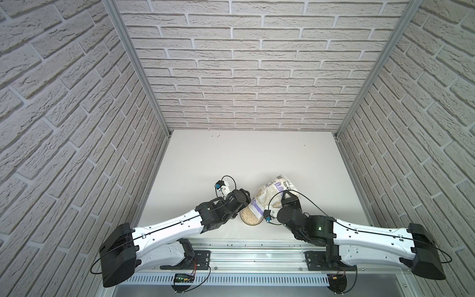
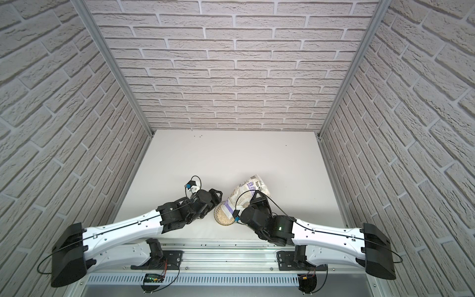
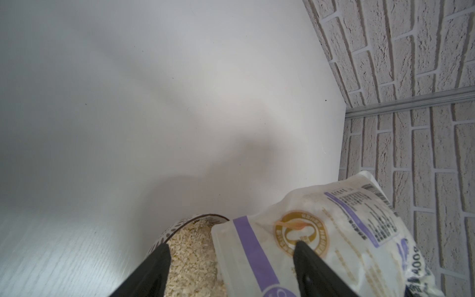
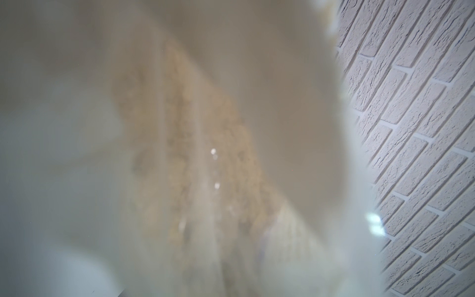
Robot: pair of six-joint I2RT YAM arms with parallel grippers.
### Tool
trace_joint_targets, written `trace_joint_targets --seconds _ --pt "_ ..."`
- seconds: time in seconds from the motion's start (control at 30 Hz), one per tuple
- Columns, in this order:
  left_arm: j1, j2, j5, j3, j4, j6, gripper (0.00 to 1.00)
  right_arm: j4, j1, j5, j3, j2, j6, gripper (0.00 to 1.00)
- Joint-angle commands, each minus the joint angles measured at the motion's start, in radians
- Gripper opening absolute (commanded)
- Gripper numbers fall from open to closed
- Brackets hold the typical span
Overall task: Pour the oats into the breakfast bowl
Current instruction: Pour the oats into the bowl.
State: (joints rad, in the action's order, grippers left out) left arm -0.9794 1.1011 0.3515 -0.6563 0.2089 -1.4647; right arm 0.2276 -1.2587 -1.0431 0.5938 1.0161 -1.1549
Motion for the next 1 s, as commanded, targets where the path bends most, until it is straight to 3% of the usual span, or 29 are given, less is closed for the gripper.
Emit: trace_joint_targets --seconds 0.0,0.1,0.17,0.4,0.97 --pt "-0.001 -0.016 0.016 -0.009 0.001 -0.003 0.78 -0.057 -0.007 -0.068 0.073 -0.062 0.123 0.03" --pt "-0.001 -0.016 0.018 -0.012 0.001 -0.002 0.78 -0.173 -0.003 -0.132 0.0 -0.05 -0.022 0.04" --pt "-0.001 -0.014 0.018 -0.013 -0.002 0.0 0.78 -0.041 -0.004 -0.094 0.046 -0.08 0.128 0.03" --pt "-0.001 -0.015 0.02 -0.017 0.003 0.001 0.78 0.169 -0.005 -0.059 0.093 -0.075 0.384 0.04" --pt "0.004 -0.112 0.104 -0.028 0.101 0.006 0.78 0.372 0.005 0.047 0.093 -0.099 0.725 0.03"
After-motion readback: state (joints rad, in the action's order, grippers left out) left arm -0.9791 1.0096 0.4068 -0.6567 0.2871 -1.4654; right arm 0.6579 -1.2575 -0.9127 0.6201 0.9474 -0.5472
